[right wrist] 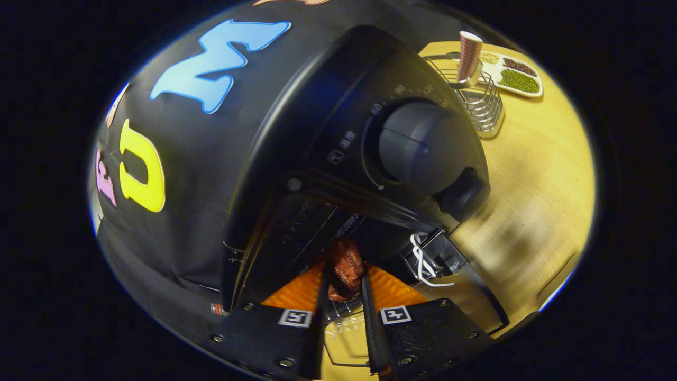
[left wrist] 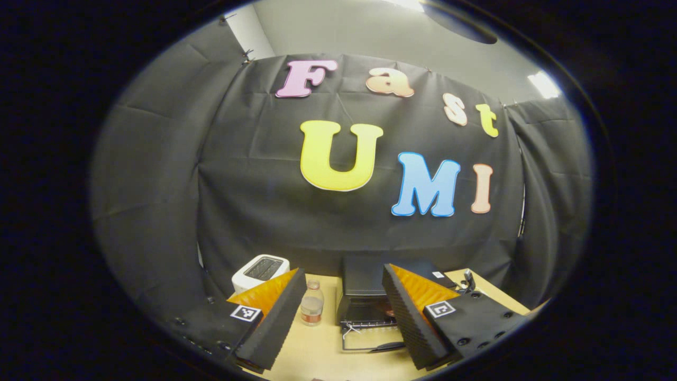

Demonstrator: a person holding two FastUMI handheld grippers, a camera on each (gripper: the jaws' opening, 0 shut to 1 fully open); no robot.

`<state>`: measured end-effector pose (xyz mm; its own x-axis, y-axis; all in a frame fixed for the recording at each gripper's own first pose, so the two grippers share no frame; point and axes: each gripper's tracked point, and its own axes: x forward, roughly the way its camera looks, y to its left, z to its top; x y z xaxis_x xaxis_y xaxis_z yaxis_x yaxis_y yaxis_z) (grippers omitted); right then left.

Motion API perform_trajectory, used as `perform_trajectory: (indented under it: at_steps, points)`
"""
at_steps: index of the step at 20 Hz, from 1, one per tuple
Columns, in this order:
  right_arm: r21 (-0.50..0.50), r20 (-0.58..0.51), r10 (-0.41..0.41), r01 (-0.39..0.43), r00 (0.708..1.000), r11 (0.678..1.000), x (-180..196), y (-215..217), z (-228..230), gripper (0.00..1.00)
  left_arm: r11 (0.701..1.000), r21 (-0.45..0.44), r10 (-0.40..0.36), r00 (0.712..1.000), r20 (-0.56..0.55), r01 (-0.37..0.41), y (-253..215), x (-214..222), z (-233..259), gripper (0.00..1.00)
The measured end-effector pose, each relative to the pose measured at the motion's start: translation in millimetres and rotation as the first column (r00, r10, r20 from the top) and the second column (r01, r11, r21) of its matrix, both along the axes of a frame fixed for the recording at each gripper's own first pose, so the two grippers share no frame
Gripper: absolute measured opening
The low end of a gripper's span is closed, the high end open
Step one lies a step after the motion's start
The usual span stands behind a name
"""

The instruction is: Open the electric oven with the left hand, put the food in, and close the electric oven.

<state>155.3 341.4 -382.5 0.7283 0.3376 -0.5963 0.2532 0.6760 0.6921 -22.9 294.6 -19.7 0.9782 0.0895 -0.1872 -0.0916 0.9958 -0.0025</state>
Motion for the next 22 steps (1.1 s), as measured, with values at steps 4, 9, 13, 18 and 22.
perform_trajectory:
  at_steps: [4,9,13,18,22]
  points:
    - [-0.228,0.018,0.093,-0.087,0.996,0.97,-9,-11,6,0.75,1.0,0.004,-0.025,1.0,-0.003,0.025,-11,7,-3,0.97]
    - [-0.487,0.059,0.206,-0.152,0.977,0.86,-48,-44,40,0.87,0.998,-0.003,-0.07,0.997,-0.006,0.07,-40,20,-10,0.97]
    - [-0.642,0.181,0.306,-0.124,0.935,0.756,-82,-77,99,0.87,0.995,0.008,-0.099,0.995,-0.006,0.099,-65,31,-18,0.97]
    - [-0.734,0.353,0.364,0.014,0.862,0.679,-112,-118,192,0.87,0.991,0.044,-0.123,0.992,0.006,0.123,-103,43,-21,0.97]
    - [-0.719,0.481,0.329,0.15,0.813,0.679,-120,-154,269,0.87,0.99,0.037,-0.135,0.99,0.027,0.134,-134,47,-13,1.0]
